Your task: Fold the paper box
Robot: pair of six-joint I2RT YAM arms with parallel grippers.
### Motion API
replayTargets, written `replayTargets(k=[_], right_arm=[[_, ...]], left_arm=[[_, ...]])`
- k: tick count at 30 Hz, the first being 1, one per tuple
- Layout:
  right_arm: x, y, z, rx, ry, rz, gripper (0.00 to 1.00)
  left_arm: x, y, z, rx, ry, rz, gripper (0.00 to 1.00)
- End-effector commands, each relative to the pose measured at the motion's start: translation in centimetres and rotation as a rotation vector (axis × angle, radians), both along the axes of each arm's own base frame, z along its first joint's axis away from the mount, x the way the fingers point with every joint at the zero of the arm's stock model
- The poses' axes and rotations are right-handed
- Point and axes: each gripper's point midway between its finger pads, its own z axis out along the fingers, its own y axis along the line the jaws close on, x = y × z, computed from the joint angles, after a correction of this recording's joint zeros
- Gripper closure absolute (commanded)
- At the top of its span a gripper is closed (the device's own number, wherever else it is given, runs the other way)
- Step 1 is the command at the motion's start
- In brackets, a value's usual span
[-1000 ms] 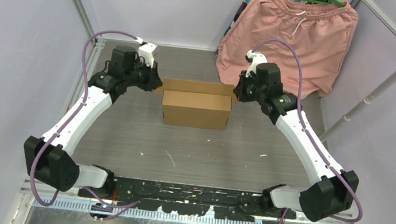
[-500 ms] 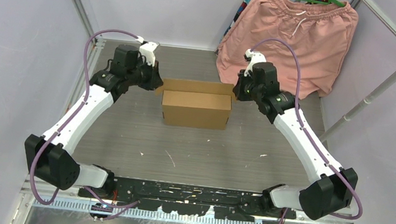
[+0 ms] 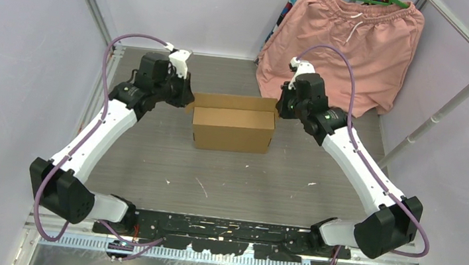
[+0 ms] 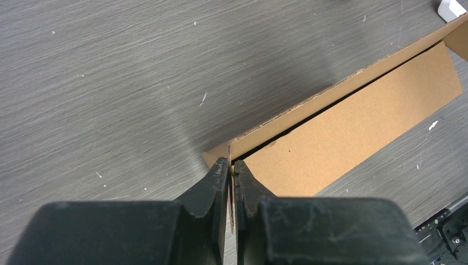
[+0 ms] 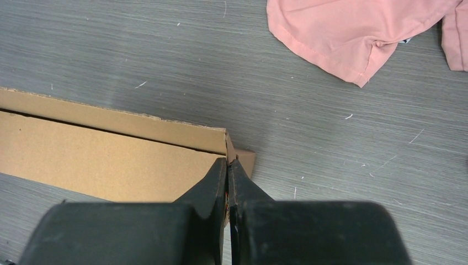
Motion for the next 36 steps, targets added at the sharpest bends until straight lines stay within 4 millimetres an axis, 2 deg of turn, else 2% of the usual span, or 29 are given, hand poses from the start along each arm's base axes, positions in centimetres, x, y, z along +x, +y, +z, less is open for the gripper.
replayTargets(k=[1,9,19,36], right_arm=[[-0.1,0.2,0.6,0.002,0.007,-0.022,0.99],[-0.2,-0.1,0.6,-0.006,0.007,-0.051,0.99],[-0.3,-0.4,0.4,-0.016,0.013,-0.081,0.99],[-0.4,-0.8,0.7,-0.021,0.009,-0.104,0.99]], left_arm=[[-0.1,-0.9,1.8,-0.022,-0.030,-0.006,0.90],[-0.6,-0.5,1.8,-0.002,-0.028,0.004,0.90],[-1.0,0.2,1.2,0.023,-0.015,0.023,0.84],[-2.0,0.9,2.3,0.036,-0.033,0.026,0.81]])
